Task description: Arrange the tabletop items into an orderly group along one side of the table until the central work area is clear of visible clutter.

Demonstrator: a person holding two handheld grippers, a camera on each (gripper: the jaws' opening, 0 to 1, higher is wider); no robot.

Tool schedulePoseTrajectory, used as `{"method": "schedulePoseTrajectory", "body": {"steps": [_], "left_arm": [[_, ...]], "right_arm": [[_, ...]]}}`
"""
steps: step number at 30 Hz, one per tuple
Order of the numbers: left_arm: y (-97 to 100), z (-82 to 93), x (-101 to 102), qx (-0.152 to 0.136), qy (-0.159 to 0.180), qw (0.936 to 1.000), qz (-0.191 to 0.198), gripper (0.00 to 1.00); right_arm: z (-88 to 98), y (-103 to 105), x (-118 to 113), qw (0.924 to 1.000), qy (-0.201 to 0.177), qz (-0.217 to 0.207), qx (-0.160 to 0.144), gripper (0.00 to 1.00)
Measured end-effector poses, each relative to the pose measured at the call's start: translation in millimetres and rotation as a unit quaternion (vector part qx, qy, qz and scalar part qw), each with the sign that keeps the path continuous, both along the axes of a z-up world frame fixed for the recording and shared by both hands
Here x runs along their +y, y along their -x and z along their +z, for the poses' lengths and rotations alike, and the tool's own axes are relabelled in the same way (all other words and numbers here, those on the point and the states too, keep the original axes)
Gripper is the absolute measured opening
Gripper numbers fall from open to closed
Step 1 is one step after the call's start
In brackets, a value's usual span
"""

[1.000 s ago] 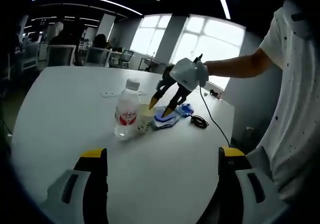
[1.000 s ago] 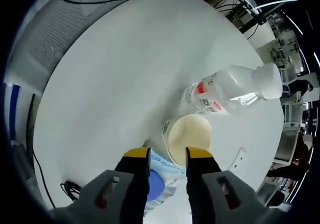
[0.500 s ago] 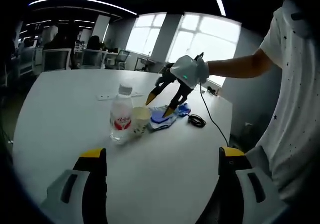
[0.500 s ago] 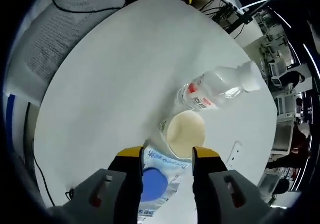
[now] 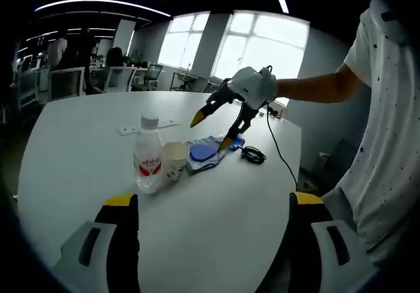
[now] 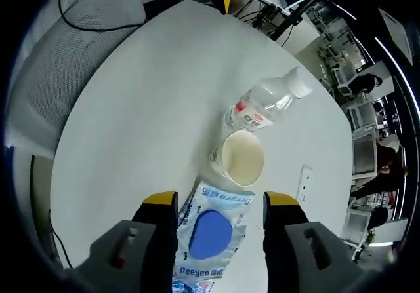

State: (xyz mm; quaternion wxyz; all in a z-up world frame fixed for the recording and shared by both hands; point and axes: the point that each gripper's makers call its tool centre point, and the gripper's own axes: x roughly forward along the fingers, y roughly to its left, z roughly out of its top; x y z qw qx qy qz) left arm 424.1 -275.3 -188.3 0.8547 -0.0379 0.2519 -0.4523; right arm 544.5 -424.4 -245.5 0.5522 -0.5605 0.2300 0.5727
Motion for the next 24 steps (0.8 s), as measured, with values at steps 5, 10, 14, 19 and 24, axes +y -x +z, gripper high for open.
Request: {"method": "schedulePoseTrajectory", "body": {"steps": [5, 10, 14, 19, 24], "left_arm": [[-1.6, 2.3, -8, -0.003, -0.006, 1.0, -0.007, 0.98], [-4.7, 7.4, -12, -0.01, -0.013, 0.9998, -0.008, 1.0], [-4.2, 10.3, -19, -0.011, -0.016, 0.9997, -0.014, 1.0], [-4.0, 12.7, -26, -0.016, -0.021, 0.9995, -0.015, 1.0], [-8.5, 15.4, -29, -0.029, -0.018, 0.9994, -0.003, 1.0]], "right_arm": [[9.6, 5, -14, 0.9988, -0.03, -0.038, 0.002, 0.52], [17.2, 9, -30, 0.9957, -0.055, -0.074, 0.002, 0.56], [21.5, 15, -50, 0.9922, -0.07, -0.103, 0.0, 0.58], [25.9, 25, -74, 0.9844, -0.095, -0.148, 0.006, 0.61], [28.1, 37, -96, 0.9729, -0.123, -0.195, 0.011, 0.63]]}}
